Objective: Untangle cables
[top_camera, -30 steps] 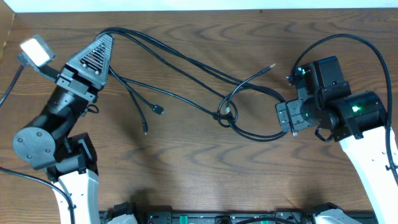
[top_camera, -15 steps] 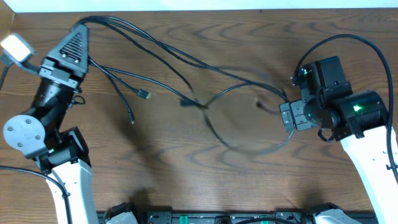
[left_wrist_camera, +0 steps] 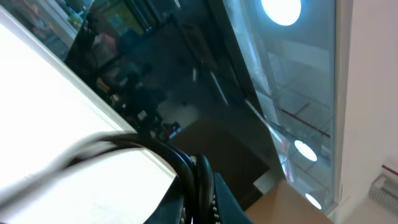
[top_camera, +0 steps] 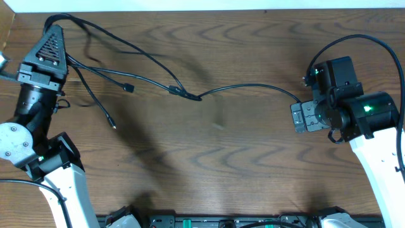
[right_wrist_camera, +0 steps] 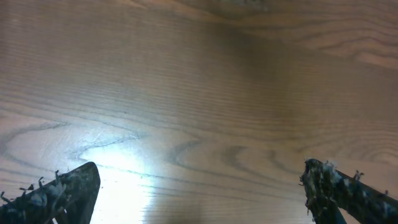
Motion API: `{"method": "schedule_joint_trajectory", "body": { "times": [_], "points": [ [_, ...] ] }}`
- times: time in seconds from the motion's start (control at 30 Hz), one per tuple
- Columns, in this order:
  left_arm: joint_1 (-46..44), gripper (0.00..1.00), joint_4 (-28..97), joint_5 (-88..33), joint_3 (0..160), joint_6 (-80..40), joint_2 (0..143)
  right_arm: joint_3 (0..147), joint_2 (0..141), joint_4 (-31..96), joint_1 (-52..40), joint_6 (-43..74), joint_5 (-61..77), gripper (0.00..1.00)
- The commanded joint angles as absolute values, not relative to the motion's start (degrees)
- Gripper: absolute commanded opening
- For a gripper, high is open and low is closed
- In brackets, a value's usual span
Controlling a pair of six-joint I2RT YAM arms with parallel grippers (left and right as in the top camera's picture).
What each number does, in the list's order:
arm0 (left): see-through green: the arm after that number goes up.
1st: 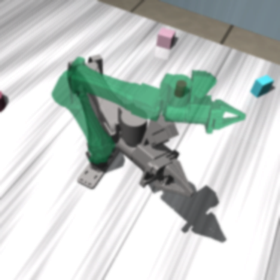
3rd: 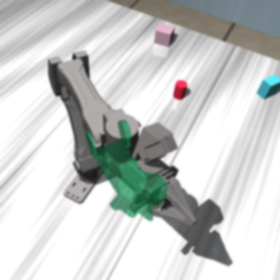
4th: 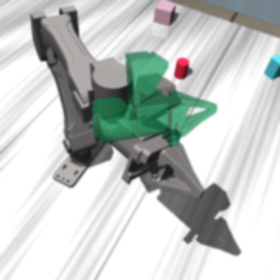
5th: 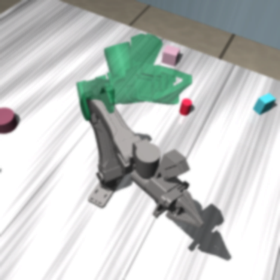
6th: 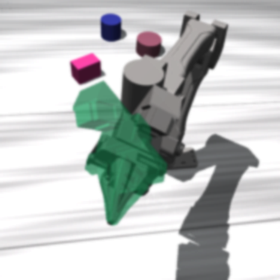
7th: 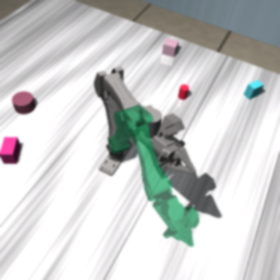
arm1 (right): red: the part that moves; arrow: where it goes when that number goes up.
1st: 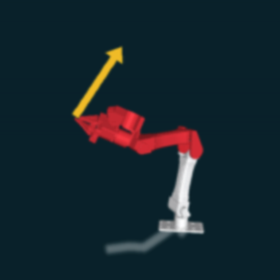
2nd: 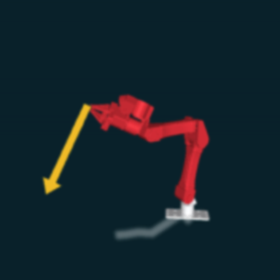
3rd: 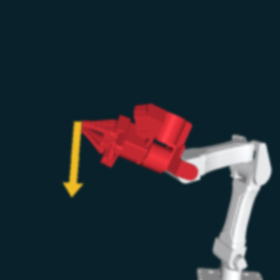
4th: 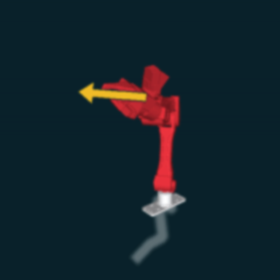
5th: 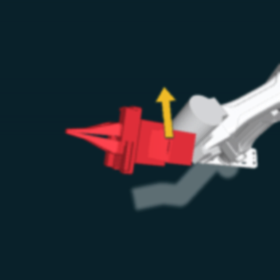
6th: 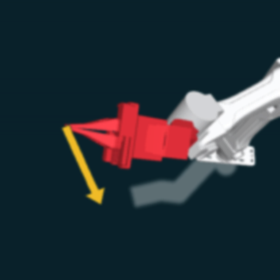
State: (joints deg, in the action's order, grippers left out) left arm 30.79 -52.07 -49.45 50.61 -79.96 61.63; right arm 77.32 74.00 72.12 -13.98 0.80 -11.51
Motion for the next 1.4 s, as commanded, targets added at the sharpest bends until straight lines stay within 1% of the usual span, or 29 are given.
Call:
{"method": "schedule_joint_trajectory", "body": {
  "times": [0.0, 0.1, 0.17, 0.27, 0.33, 0.47, 0.67, 0.73, 0.8, 1.0, 1.07, 1.23, 1.37],
  "points": [
    [31.3, 0.08, -52.8, -51.2, 53.1, -80.7, 61.4, 77.0, 73.9, 72.0, -13.5, -1.0, -9.4, 0.99],
    [31.3, 0.07, -52.8, -52.3, 53.1, -80.7, 61.4, 77.0, 73.9, 72.0, -13.5, -2.2, -8.4, 0.99],
    [31.3, 0.07, -52.8, -52.2, 53.1, -80.7, 61.4, 77.0, 73.9, 72.4, -13.3, -1.8, -10.5, 0.99],
    [31.5, 0.07, -52.8, -51.9, 53.1, -80.7, 61.4, 77.0, 73.9, 73.5, -12.2, 1.9, -15.7, 0.99],
    [31.8, 0.07, -52.8, -51.9, 53.1, -80.7, 61.4, 77.0, 73.9, 74.2, -11.0, 3.2, -16.4, 0.99],
    [32.0, 0.07, -52.8, -51.9, 53.1, -80.7, 61.4, 77.0, 73.9, 74.4, -9.8, 2.3, -12.9, 0.99],
    [32.1, 0.07, -52.8, -52.1, 53.1, -78.0, 62.1, 77.0, 73.9, 74.4, -9.8, -3.7, -6.0, 0.99],
    [32.1, 0.07, -52.8, -52.6, 53.1, -78.0, 62.6, 77.0, 73.9, 74.3, -9.8, -7.6, -1.1, 0.99],
    [32.1, 0.07, -52.8, -54.3, 53.1, -77.7, 63.1, 77.0, 73.9, 74.1, -9.8, -14.6, 7.8, 0.99],
    [32.1, 0.08, -52.9, -64.4, 53.1, -75.5, 64.0, 77.0, 73.9, 75.7, -9.8, -36.9, 36.6, 0.99],
    [32.0, 0.07, -53.7, -68.2, 53.1, -74.4, 64.0, 77.0, 73.9, 76.3, -9.8, -41.8, 44.4, 0.99],
    [32.0, 0.07, -57.8, -76.1, 53.1, -74.4, 64.0, 77.0, 73.9, 76.1, -9.8, -46.9, 56.8, 0.99],
    [31.7, 0.08, -60.4, -79.4, 53.1, -74.4, 64.0, 77.0, 73.9, 76.0, -9.8, -47.5, 59.8, 0.99]
  ]
}}
